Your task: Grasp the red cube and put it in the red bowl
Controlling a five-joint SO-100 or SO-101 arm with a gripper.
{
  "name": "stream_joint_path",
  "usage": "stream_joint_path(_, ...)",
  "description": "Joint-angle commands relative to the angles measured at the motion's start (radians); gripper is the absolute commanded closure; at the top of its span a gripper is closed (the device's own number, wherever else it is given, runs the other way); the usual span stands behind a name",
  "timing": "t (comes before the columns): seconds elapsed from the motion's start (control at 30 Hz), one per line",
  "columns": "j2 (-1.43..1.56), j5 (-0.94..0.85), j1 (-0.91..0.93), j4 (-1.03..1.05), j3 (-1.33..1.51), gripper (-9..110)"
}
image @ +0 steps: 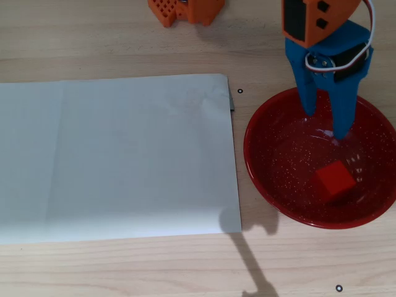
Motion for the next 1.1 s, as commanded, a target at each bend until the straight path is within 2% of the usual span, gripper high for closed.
stream_joint_path(0.0,0.19,0.041,-0.049,0.008,-0.092,90)
stream_joint_path(0.1,0.235,0.063,-0.086,0.046,-0.109,101)
stream_joint_path(0.4,0.474,0.069,-0.259,0.144,-0.006,101)
stream_joint_path(0.6,0.689,0.008,-0.351,0.173,0.202,101)
stream_joint_path(1.07,1.266,-0.054,-0.451,-0.169,0.98,101)
